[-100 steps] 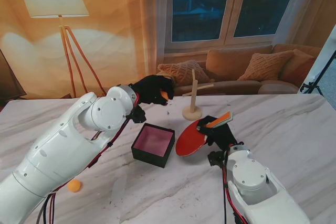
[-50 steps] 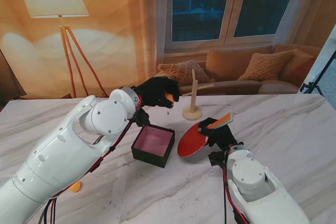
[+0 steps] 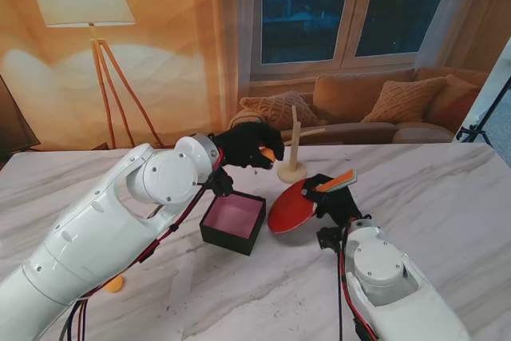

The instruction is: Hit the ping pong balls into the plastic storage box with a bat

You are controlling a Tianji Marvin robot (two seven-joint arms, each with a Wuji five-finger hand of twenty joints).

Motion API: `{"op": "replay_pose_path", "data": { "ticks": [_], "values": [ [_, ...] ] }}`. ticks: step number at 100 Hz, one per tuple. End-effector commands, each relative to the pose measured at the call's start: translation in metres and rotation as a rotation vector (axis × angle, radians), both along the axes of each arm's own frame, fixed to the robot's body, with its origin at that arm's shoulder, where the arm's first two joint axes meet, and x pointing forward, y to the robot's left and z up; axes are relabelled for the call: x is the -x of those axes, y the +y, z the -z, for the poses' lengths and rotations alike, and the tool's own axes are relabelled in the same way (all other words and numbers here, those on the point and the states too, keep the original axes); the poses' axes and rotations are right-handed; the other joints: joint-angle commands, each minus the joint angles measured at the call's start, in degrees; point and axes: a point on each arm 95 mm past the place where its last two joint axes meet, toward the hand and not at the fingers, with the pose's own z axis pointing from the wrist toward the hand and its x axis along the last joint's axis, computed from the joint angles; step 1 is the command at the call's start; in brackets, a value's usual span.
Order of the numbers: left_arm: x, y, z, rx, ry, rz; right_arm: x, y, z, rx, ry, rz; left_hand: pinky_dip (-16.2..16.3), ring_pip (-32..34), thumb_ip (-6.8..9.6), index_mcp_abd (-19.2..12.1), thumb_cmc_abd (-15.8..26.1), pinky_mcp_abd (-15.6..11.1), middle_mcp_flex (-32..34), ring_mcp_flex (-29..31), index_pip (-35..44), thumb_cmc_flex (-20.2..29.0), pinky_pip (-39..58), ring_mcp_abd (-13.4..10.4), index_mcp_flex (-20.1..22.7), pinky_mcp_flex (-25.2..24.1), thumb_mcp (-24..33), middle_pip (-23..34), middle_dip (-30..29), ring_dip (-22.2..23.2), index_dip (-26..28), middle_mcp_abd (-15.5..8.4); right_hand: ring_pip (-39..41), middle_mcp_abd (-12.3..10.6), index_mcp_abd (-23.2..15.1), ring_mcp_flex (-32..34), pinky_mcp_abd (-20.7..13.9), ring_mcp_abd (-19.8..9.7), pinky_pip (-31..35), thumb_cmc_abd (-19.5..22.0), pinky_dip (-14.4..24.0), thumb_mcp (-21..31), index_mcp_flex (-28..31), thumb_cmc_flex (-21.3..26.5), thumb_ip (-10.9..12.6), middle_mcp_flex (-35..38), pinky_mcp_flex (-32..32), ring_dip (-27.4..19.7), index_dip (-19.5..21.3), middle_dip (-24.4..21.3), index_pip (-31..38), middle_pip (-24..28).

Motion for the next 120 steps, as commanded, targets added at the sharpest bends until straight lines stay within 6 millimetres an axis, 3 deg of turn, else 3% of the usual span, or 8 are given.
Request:
{"op": "replay_pose_path", "data": {
  "ticks": [1, 8, 21, 34, 52, 74, 85, 120],
  "values": [
    [0.000, -0.002, 0.003, -0.009, 0.028, 0.031, 0.000, 0.007, -0.011, -0.029, -0.029, -0.017, 1.9, -2.2, 2.32, 0.7, 2.6, -2.6, -1.6, -2.9, -3.0, -1.3, -1.3, 4.0, -2.4, -2.8, 0.0, 5.8, -3.9, -2.0, -1.4, 0.1, -2.0, -12.8, -4.2, -2.9, -2.9, -5.4, -0.6, 5.6, 1.2, 6.4, 11.5, 6.4, 1.4, 1.8, -0.2, -0.4, 3.8, 0.6, 5.8, -1.0],
    [0.000, -0.003, 0.005, -0.011, 0.043, 0.047, 0.001, 0.009, -0.015, -0.040, -0.048, -0.024, 3.4, -6.0, 2.60, 0.7, 3.7, -1.0, -3.5, -5.2, -7.6, -3.3, -3.1, 5.3, -2.5, -5.7, -1.9, 5.8, -13.8, -4.9, -2.0, -0.3, -2.0, -12.8, -4.3, -2.8, -2.9, -5.5, -0.6, 5.6, 1.2, 6.3, 11.5, 6.4, 1.5, 1.8, -0.2, -0.4, 3.8, 0.6, 5.8, -1.0],
    [0.002, -0.003, 0.007, -0.017, 0.060, 0.074, 0.002, 0.012, -0.022, -0.057, -0.079, -0.037, 4.1, -11.1, 4.02, 0.7, 7.0, 0.6, -5.4, -8.6, -14.2, -8.0, -5.3, 6.7, -3.6, -8.5, -5.2, 1.5, -19.1, -8.4, -2.6, -0.7, -2.0, -12.9, -4.4, -2.8, -2.9, -5.6, -0.6, 5.7, 1.3, 6.2, 11.5, 6.4, 1.5, 1.8, -0.1, -0.4, 3.9, 0.6, 5.8, -1.1],
    [0.003, -0.001, 0.008, -0.009, 0.070, 0.083, 0.002, 0.015, -0.027, -0.064, -0.098, -0.054, 4.8, -13.4, 7.28, 1.0, 12.1, 2.6, -5.8, -10.0, -20.0, -13.2, -5.9, 8.7, -4.4, -9.6, -10.2, -1.3, -22.0, -10.5, -3.6, -0.9, -2.1, -13.0, -4.4, -2.8, -3.0, -5.7, -0.7, 5.8, 1.3, 6.1, 11.4, 6.4, 1.5, 1.8, 0.0, -0.4, 4.0, 0.6, 5.8, -1.1],
    [0.002, 0.008, 0.008, -0.043, 0.014, 0.048, 0.000, 0.010, -0.024, -0.035, -0.095, -0.058, 5.4, -13.4, 7.54, 0.9, 12.8, 1.7, -5.7, -11.7, -20.9, -13.6, -6.5, 7.3, -3.7, -12.4, -11.7, -1.8, -22.4, -10.8, -3.6, -0.8, -2.1, -12.7, -4.2, -2.8, -2.8, -5.5, -0.7, 5.8, 1.4, 6.1, 11.3, 6.4, 1.5, 1.7, -0.1, -0.3, 4.0, 0.6, 5.7, -1.2],
    [0.000, 0.028, 0.011, -0.068, 0.004, -0.018, 0.000, -0.004, -0.013, 0.020, -0.084, -0.035, 5.6, -13.5, 7.63, 1.3, 12.6, 1.8, -6.0, -12.0, -20.9, -12.6, -6.9, 7.4, -3.5, -13.4, -11.3, -2.0, -22.3, -10.6, -3.3, -0.4, -2.0, -12.7, -4.1, -2.8, -3.0, -5.6, -0.7, 5.9, 1.5, 6.0, 11.2, 6.4, 1.5, 1.5, 0.0, -0.2, 3.8, 0.5, 5.6, -1.2],
    [0.001, 0.041, 0.013, -0.100, -0.007, -0.050, 0.000, -0.006, -0.011, 0.027, -0.081, -0.031, 5.8, -13.2, 7.54, 1.2, 12.9, 1.0, -6.2, -12.4, -21.1, -12.9, -7.0, 6.1, -3.7, -14.9, -11.3, -2.0, -22.2, -10.3, -3.1, -0.5, -2.0, -12.6, -4.0, -2.8, -2.9, -5.5, -0.7, 5.9, 1.5, 6.0, 11.1, 6.4, 1.5, 1.4, -0.2, -0.2, 3.7, 0.5, 5.6, -1.3],
    [0.012, 0.087, 0.026, -0.209, -0.008, -0.137, 0.000, -0.010, -0.002, 0.051, -0.048, -0.040, 6.3, -14.3, 7.51, 0.8, 12.9, 0.7, -9.5, -15.0, -23.1, -13.6, -7.5, 5.2, -6.0, -18.5, -12.6, -3.0, -22.0, -9.9, -3.6, -1.3, -1.9, -12.4, -3.8, -2.9, -2.9, -5.4, -0.7, 5.8, 1.6, 6.0, 11.0, 6.5, 1.5, 1.3, -0.4, -0.1, 3.4, 0.5, 5.6, -1.2]
  ]
}}
